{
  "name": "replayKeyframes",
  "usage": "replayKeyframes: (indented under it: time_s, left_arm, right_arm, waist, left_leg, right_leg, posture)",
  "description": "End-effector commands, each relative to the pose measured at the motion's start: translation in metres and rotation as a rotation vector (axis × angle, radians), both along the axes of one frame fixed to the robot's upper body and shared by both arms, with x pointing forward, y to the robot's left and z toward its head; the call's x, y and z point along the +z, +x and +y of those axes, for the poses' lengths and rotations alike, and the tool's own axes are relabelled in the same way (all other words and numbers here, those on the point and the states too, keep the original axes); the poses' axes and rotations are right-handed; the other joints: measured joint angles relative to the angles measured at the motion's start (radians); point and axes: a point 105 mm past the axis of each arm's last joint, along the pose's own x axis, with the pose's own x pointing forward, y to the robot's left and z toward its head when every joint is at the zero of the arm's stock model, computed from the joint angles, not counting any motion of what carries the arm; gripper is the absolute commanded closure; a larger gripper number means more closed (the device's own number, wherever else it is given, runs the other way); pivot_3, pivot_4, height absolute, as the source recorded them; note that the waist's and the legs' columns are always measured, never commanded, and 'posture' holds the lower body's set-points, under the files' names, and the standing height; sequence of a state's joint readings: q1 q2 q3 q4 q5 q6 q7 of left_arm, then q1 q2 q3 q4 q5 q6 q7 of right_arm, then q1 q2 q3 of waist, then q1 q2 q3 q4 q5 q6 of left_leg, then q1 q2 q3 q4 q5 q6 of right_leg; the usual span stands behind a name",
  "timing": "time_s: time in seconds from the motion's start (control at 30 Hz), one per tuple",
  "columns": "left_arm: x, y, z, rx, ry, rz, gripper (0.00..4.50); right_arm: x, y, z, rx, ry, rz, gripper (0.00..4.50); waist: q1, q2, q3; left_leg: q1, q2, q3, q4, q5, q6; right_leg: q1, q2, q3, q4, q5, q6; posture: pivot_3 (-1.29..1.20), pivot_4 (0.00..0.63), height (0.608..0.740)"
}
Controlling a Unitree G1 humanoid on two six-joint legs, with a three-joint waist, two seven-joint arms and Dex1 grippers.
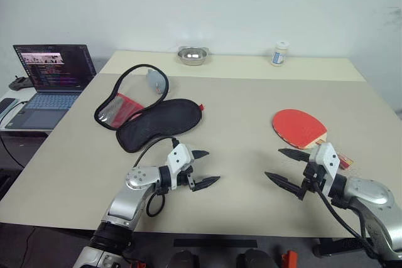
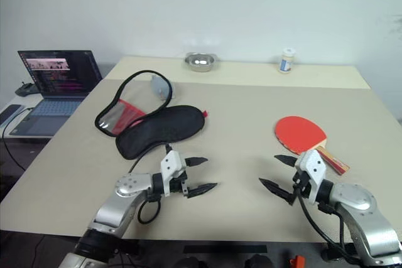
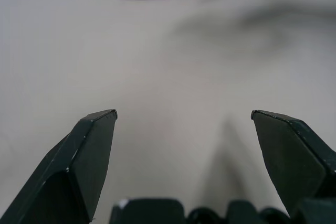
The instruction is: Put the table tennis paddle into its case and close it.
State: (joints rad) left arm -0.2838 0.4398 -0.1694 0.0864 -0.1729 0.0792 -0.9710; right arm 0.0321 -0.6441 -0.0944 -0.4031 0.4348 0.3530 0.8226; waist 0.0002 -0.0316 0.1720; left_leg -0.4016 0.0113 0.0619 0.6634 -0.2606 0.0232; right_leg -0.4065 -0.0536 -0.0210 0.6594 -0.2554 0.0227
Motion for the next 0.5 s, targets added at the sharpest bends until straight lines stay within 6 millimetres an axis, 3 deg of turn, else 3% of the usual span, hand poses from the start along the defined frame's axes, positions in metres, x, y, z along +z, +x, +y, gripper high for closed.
replayKeyframes:
  time_s: [0.03,0.17,0.27,0.5]
  left_arm:
    - [0.005,-0.001,-0.005,-0.019,0.007,-0.043,0.0]
    - [0.011,0.002,-0.008,-0.018,0.014,-0.114,0.0]
    - [0.031,0.002,-0.007,0.003,-0.039,-0.145,0.0]
    - [0.057,0.008,0.023,0.088,-0.015,-0.209,0.0]
  right_arm:
    - [0.011,-0.007,0.006,0.017,0.013,-0.032,0.06]
    - [0.005,-0.006,0.008,0.005,0.013,-0.026,0.06]
    - [0.014,-0.004,0.01,0.015,0.016,-0.05,0.06]
    - [0.025,0.008,0.018,0.033,0.042,-0.089,0.06]
  waist:
    - [0.0,0.0,0.0]
    - [0.001,0.0,0.0]
    - [0.001,0.0,0.0]
    - [-0.001,0.0,0.0]
  left_leg:
    - [0.0,0.0,0.0,0.0,0.0,0.0]
    - [0.0,0.0,0.0,0.002,0.0,0.0]
    - [0.0,0.0,0.0,0.002,0.0,0.0]
    - [0.001,0.0,0.0,0.001,0.0,0.0]
  right_leg:
    - [0.0,0.0,0.0,0.0,0.0,0.0]
    - [0.001,0.0,0.0,0.0,0.0,0.0]
    - [0.001,0.0,0.001,0.0,0.0,0.0]
    - [0.001,0.0,0.0,0.0,0.0,0.0]
  posture:
    - [0.0,0.15,0.74]
    - [0.0,0.15,0.74]
    - [0.0,0.15,0.74]
    - [0.0,0.15,0.74]
